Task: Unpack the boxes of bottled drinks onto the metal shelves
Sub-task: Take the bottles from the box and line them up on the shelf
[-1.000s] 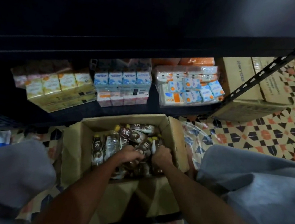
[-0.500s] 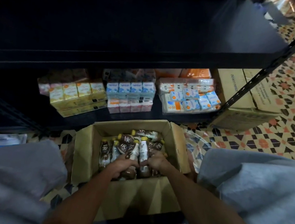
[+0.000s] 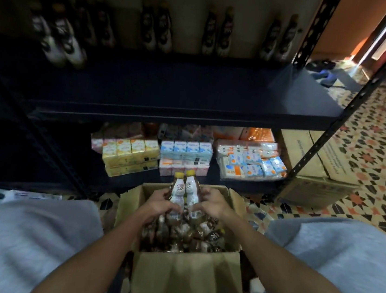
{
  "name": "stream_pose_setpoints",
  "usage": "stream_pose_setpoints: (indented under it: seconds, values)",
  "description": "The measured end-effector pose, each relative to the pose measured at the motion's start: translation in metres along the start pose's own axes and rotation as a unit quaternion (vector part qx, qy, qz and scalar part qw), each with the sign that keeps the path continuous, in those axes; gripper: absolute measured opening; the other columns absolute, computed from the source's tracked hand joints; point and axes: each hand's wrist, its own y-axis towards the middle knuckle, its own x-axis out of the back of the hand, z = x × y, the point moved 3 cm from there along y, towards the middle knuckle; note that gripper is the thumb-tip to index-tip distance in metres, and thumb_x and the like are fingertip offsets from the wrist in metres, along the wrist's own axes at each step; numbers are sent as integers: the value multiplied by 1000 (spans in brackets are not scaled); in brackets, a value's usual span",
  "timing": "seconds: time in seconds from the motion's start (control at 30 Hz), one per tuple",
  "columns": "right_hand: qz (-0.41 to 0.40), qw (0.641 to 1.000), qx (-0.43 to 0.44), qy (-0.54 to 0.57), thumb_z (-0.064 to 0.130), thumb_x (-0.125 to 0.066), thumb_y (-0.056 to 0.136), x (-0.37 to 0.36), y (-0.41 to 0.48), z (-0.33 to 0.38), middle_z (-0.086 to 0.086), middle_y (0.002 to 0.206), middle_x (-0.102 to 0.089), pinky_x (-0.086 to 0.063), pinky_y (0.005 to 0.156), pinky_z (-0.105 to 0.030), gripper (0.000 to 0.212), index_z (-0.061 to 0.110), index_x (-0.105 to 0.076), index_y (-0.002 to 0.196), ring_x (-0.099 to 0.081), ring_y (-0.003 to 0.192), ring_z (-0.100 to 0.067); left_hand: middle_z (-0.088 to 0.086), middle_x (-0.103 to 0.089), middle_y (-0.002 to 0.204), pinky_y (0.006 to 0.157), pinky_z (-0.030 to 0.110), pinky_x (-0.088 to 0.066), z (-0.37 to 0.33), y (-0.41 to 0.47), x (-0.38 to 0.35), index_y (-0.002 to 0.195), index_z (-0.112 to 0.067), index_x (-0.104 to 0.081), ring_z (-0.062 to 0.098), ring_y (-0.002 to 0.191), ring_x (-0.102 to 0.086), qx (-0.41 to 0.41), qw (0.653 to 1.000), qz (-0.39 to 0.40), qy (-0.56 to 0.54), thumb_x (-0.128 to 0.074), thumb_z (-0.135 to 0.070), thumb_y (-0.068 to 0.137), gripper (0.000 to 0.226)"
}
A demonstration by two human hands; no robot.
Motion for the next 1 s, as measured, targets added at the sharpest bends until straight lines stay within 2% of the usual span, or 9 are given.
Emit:
stream_pose_setpoints:
  seconds: [0.13,0.3,0.37,0.43,0.5,0.57,0.73,0.87,1.0]
  values:
    - [-1,997,77,-6,1,-89,67,19,-14,44,-7,108,-72,-58,91,-46,54,18,-62,111,-69,103,-24,2,-70,101,64,26,-59,-45,-21,20,104,-22,-60,19,87,-68,-68,998,-4,19,-85,1,68,49]
    - [-8,986,169,-9,6,-91,68,43,-39,102,2,106,-72,-60,79,-32,59,24,-57,113,-70,96,-14,7,-73,103,87,49,-57,-97,-39,55,112,-17,-60,34,99,-69,-145,989,-5,35,-83,5,66,56]
    - [-13,979,203,-8,8,-93,65,54,-46,128,-1,107,-74,-61,85,-39,63,22,-60,118,-72,99,-16,2,-73,103,88,44,-58,-119,-49,68,116,-17,-59,26,98,-69,-178,984,-13,21,-83,7,66,60]
    - [-16,970,241,-4,5,-91,66,63,-54,157,-2,108,-75,-61,84,-33,62,18,-61,119,-72,99,-12,-1,-72,106,86,34,-57,-142,-55,81,124,-17,-57,16,100,-68,-209,978,-16,4,-84,4,65,68]
    - [-31,960,278,6,2,-89,69,73,-64,188,-5,107,-76,-60,79,-26,58,14,-62,119,-72,98,-11,-1,-72,111,91,39,-56,-165,-62,95,130,-20,-55,17,106,-67,-249,968,-22,-15,-88,-5,58,81]
    - [-52,948,312,22,0,-88,69,82,-67,214,-8,103,-77,-59,80,-28,56,11,-63,118,-74,97,-17,0,-71,115,92,46,-56,-186,-68,108,128,-24,-55,19,108,-68,-289,956,-28,-36,-89,-7,56,82]
    - [-98,924,368,47,1,-90,67,97,-62,269,-2,100,-77,-56,79,-24,52,17,-66,111,-74,97,-14,3,-71,114,88,35,-56,-233,-80,134,125,-22,-54,19,105,-69,-364,923,-94,-88,-86,5,62,76]
    - [-118,918,374,53,4,-90,67,94,-48,288,1,103,-76,-58,90,-33,52,23,-67,110,-72,99,-11,2,-70,107,77,24,-55,-247,-78,144,125,-23,-53,13,98,-69,-371,908,-168,-97,-83,10,63,76]
    - [-134,923,357,50,6,-90,69,85,-28,286,2,107,-76,-57,95,-43,57,15,-69,121,-73,99,-13,-1,-69,108,75,18,-54,-245,-64,147,124,-23,-53,5,96,-66,-368,906,-188,-94,-82,12,64,75]
